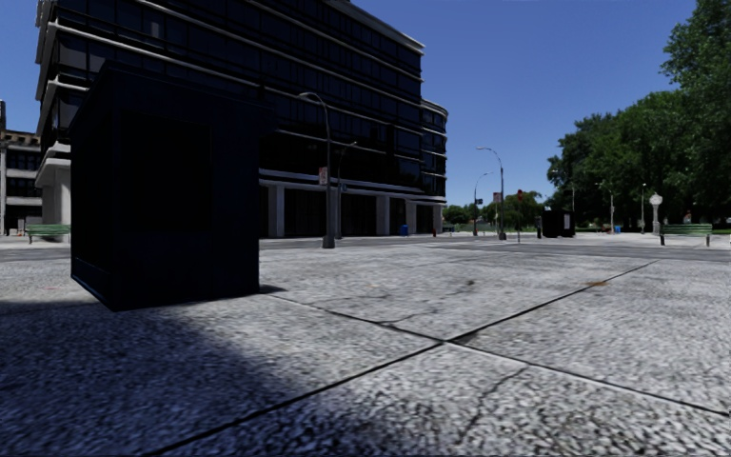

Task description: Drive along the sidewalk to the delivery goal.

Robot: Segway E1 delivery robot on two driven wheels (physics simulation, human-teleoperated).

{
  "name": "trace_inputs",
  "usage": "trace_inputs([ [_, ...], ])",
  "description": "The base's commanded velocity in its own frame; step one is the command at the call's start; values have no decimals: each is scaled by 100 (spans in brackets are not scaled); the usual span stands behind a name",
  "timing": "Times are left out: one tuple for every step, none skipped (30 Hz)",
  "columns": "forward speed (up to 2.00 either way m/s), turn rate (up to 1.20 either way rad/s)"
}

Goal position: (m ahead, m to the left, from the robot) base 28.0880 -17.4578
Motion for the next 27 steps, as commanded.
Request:
trace_inputs([
  [200, 0],
  [200, 0],
  [200, 0],
  [200, 0],
  [200, 0],
  [200, 0],
  [200, 0],
  [200, 0],
  [200, 0],
  [200, 0],
  [200, 0],
  [200, 0],
  [200, 0],
  [200, 0],
  [200, 0],
  [200, 0],
  [200, 0],
  [200, 0],
  [200, 0],
  [200, 0],
  [200, 0],
  [200, 0],
  [200, 0],
  [200, 0],
  [200, 0],
  [200, 0],
  [200, 0],
])
